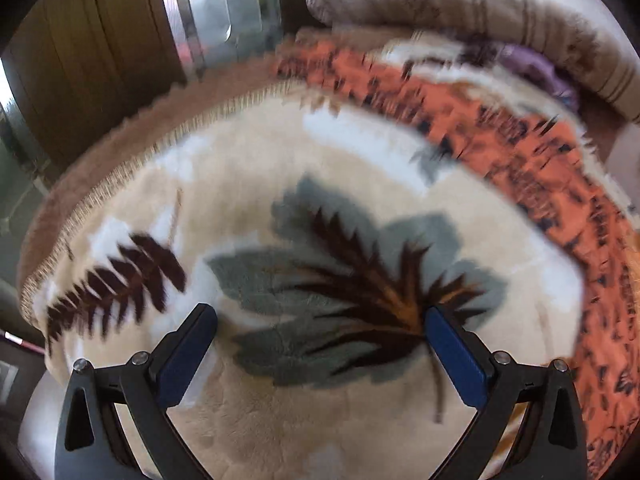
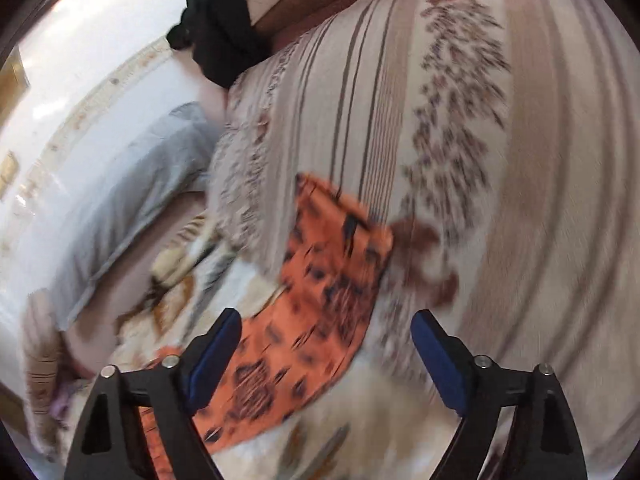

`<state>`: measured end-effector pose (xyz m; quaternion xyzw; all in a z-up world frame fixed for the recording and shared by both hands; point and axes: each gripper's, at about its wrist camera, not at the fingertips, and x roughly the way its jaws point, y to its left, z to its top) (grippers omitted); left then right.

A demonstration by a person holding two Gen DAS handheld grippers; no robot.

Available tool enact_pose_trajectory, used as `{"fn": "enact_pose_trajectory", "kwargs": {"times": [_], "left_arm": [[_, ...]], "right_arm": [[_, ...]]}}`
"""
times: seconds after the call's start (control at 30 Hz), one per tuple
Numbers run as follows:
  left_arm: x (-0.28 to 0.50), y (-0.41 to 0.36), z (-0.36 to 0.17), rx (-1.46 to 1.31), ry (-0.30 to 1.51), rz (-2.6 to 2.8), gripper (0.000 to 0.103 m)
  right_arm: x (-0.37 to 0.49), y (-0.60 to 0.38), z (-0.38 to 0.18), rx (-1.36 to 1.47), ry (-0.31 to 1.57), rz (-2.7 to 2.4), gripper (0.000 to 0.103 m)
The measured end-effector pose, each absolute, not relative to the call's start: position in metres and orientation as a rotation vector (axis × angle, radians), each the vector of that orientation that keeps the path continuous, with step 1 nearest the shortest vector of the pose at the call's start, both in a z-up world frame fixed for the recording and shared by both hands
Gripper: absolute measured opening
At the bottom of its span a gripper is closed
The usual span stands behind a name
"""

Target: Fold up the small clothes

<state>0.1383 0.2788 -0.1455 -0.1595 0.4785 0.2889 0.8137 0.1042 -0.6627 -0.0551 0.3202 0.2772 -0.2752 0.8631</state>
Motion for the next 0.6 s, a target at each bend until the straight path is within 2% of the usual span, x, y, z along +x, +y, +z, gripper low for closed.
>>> {"fn": "enact_pose_trajectory", "kwargs": {"times": [0.07, 0.17, 0.2, 0.23, 0.27, 0.43, 0.6], "left_arm": [[0.138, 0.279, -0.145, -0.333, 1.000, 0.623, 0.103], [0.137, 0.280, -0.149, -0.339, 0.989, 0.612, 0.103], [0.135, 0.277, -0.148, -0.338, 0.985, 0.612, 0.103], [0.135, 0.277, -0.149, -0.337, 0.982, 0.610, 0.103], [0.133, 0.278, -0.149, -0.338, 0.978, 0.607, 0.103], [0.134, 0.279, -0.150, -0.336, 0.969, 0.600, 0.103], [0.134, 0.279, -0.149, -0.340, 0.975, 0.602, 0.103]], "right_arm": [[0.117, -0.674, -0.059, 0.652, 0.604, -0.621, 0.078], [0.133, -0.675, -0.065, 0.597, 0.626, -0.668, 0.076], [0.140, -0.673, -0.064, 0.568, 0.638, -0.680, 0.070], [0.146, -0.672, -0.064, 0.551, 0.651, -0.686, 0.047], [0.153, -0.672, -0.064, 0.535, 0.679, -0.694, 0.014], [0.169, -0.636, -0.029, 0.445, 0.650, -0.633, 0.010], [0.196, -0.528, 0.054, 0.358, 0.527, -0.371, 0.010]]}}
